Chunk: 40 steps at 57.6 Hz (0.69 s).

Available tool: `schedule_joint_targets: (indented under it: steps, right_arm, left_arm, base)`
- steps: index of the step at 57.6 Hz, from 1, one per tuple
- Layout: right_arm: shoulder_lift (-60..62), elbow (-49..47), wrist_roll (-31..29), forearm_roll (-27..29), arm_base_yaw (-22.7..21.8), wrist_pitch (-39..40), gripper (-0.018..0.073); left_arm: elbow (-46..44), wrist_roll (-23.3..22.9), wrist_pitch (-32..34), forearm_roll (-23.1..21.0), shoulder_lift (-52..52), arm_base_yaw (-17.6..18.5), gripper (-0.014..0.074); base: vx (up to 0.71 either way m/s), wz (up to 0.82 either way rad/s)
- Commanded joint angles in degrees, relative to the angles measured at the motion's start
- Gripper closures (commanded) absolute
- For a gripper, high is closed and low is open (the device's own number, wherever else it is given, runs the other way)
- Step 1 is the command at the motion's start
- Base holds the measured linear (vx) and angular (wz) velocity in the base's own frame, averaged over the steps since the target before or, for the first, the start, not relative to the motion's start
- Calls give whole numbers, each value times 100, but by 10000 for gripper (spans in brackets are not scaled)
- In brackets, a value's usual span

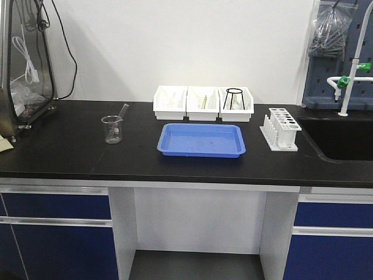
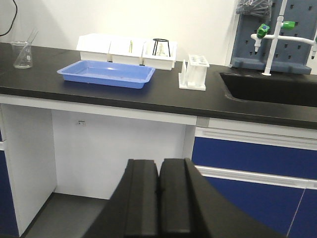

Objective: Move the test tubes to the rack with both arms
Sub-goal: 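Drive the base toward the bench, stopping in front of the white bins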

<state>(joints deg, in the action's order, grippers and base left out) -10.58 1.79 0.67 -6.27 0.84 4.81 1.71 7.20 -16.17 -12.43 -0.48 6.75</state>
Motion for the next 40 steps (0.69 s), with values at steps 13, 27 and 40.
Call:
schedule_joint_targets:
  steps: [13,27,40]
  right_arm:
    - [-59,59,-35,-52,-40,478,567]
    - [-59,59,-35,-52,-40,478,567]
    - [-59,59,-35,-52,-40,472,567]
  left_arm:
    - [154,-40,466,-66,-52,-16,617]
    - [154,21,440,-18,-52,-16,617]
    - [154,21,440,-18,-52,-16,617]
  base:
    - [0,0]
    - [0,0]
    - [0,0]
